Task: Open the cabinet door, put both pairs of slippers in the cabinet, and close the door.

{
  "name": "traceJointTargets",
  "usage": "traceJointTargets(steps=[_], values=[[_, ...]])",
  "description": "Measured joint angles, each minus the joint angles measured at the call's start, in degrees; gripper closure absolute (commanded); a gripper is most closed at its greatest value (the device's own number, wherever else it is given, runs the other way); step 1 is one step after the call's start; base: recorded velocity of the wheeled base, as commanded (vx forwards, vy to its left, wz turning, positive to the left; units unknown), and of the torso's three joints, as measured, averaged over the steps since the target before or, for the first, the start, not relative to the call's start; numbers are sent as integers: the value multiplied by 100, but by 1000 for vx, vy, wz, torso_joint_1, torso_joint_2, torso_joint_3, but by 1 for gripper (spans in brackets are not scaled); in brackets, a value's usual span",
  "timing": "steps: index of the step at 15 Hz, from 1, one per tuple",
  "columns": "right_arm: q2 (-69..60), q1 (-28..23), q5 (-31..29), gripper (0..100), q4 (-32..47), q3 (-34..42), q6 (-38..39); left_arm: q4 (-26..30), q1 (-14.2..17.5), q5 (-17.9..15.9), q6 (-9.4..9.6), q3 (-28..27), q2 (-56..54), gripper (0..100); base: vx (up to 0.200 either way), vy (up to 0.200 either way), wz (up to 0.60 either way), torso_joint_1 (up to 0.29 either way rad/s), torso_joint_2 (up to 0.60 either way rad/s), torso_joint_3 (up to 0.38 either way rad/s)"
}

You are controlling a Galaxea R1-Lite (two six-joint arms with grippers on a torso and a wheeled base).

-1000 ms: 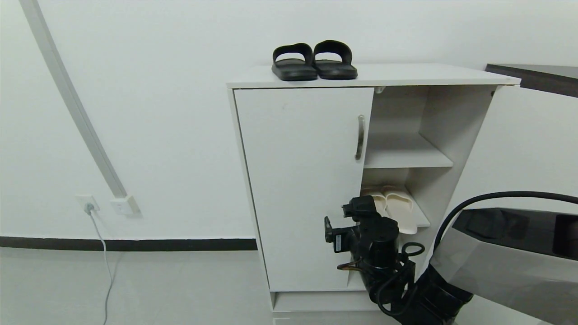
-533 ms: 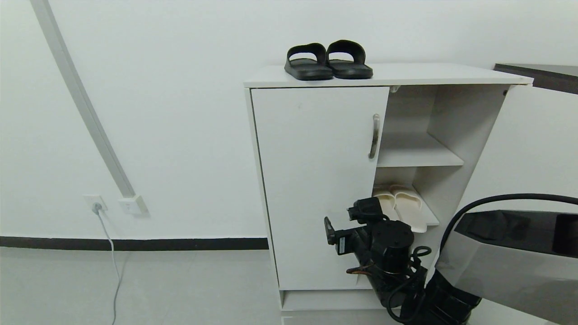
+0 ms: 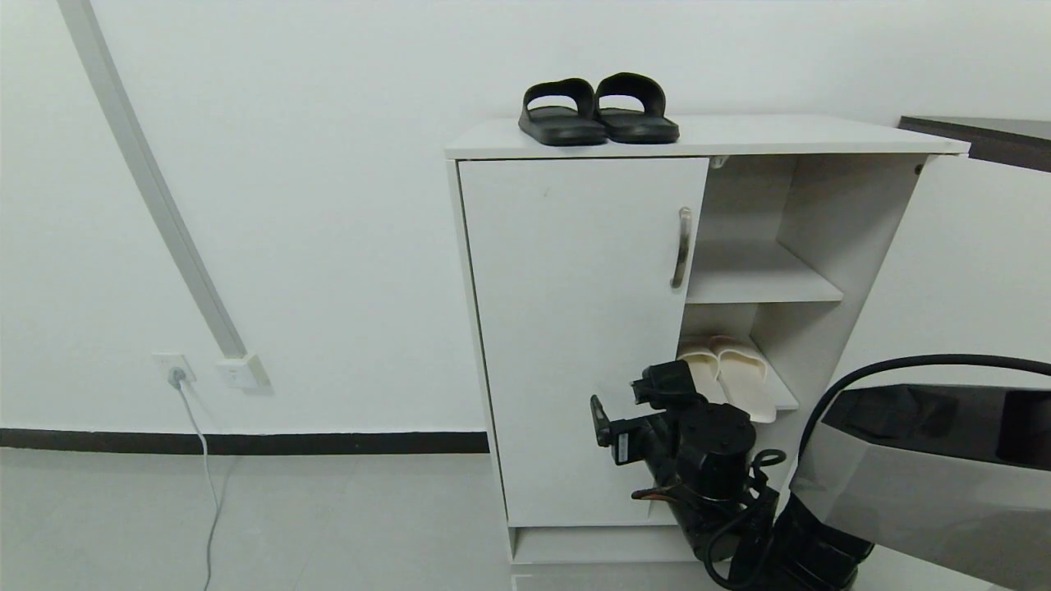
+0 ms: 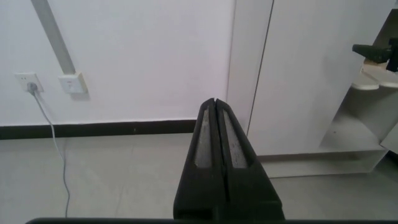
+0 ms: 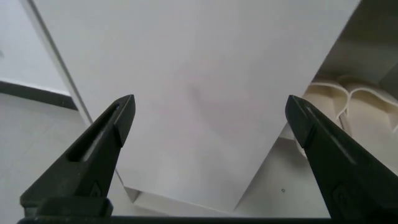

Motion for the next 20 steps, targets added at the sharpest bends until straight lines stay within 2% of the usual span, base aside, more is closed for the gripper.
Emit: traceJointTargets(steps=[6,12,20], values=[[15,9,189,0,-37,118,-24,2,0,2,2,0,0,100,0,0,0,1,-10,-31],[23,9,191,0,-48,118,-24,-2,-2,-5,16,0,0,100,0,0,0,53,-404,-337],[22,-20,187,0,-69,156,-22,0,-2,-5,17,2,0,100,0,0,0,136,-466,-339]])
